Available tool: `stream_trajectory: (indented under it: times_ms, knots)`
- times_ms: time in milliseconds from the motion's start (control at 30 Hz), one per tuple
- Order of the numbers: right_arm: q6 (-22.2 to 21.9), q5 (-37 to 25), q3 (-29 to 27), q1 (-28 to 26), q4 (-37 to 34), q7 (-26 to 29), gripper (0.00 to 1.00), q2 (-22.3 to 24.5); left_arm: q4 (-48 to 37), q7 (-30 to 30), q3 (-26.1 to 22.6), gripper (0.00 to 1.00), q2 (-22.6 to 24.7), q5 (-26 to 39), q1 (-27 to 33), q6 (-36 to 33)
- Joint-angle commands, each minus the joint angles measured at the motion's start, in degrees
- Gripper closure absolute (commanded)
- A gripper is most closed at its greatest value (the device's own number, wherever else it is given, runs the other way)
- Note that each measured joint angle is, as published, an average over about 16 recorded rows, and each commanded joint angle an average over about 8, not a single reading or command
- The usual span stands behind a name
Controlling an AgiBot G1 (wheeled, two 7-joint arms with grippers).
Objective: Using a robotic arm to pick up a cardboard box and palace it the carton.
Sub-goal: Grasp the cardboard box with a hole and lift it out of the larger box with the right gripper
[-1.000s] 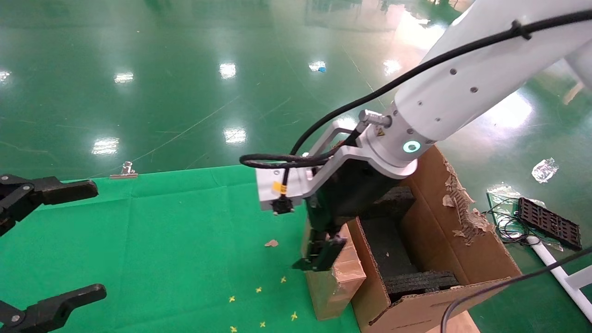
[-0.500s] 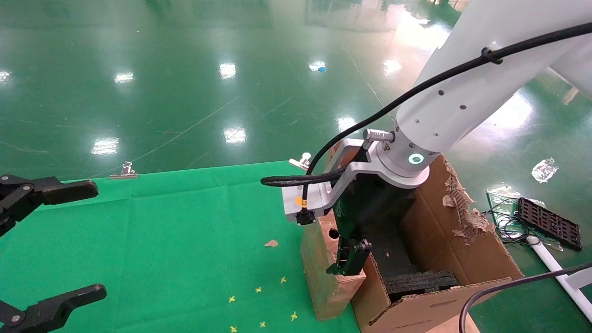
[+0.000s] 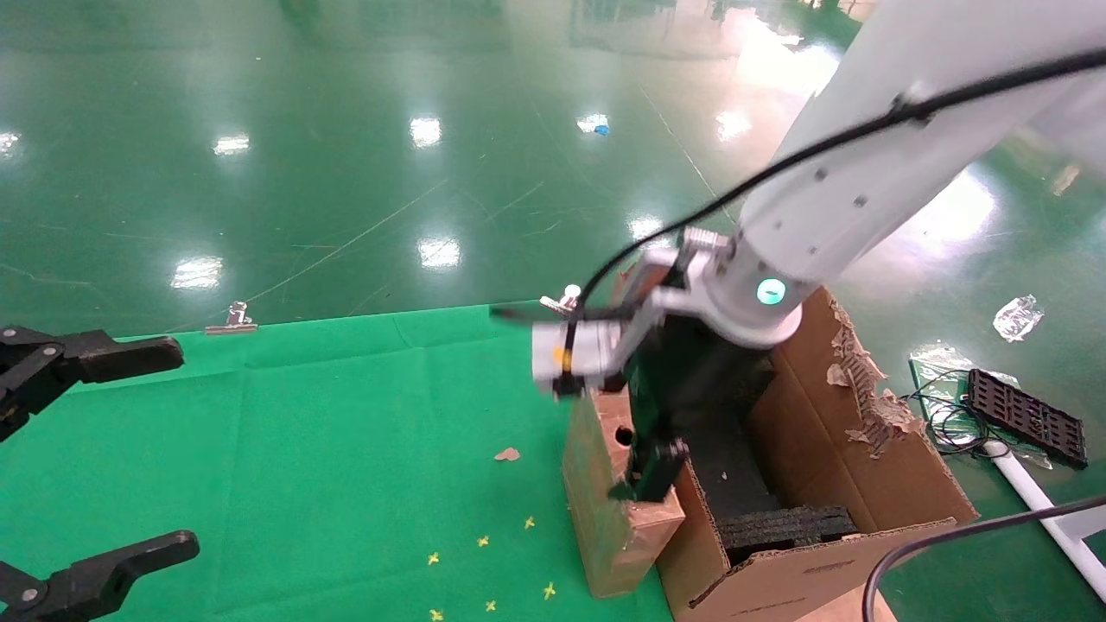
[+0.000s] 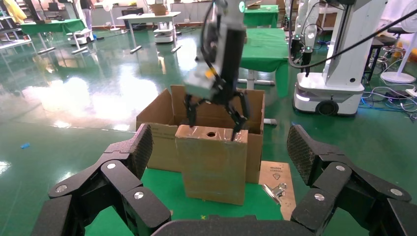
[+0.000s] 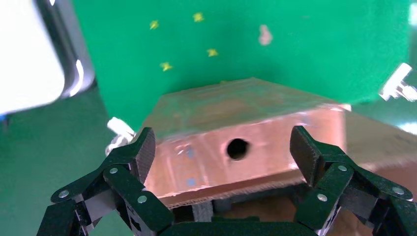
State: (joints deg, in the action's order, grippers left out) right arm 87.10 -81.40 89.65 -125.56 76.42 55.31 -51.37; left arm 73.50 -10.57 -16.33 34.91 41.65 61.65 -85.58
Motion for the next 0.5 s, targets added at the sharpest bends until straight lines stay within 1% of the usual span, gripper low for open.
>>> stream_trajectory:
  times_ms: [33,133,267,400,500]
  knots:
    - [0.00,0.44,-0.29,-1.03,0.09,2.13,0.00,0.44,0.00,0.00,-0.01,0.00,0.00,-0.01,0.00,0.00]
    - [0.85,1.87,-0.01,-1.91,-2.12,10.12,0.00,0.42,0.00,0.01,-0.02,0.00,-0.01,-0.01,0.00,0.01]
    - [1.77,2.48,1.32,-2.04,-6.88,20.31,0.00,-0.52,0.00,0.02,-0.04,0.00,-0.01,-0.02,0.01,0.02]
    - [2.22,2.53,2.95,-1.46,-11.84,28.11,0.00,-1.82,0.00,0.03,-0.05,0.00,-0.02,-0.04,0.01,0.02]
    - [2.28,3.30,3.87,-0.72,-15.04,32.47,0.00,-2.61,0.00,0.03,-0.06,0.00,-0.03,-0.04,0.01,0.03]
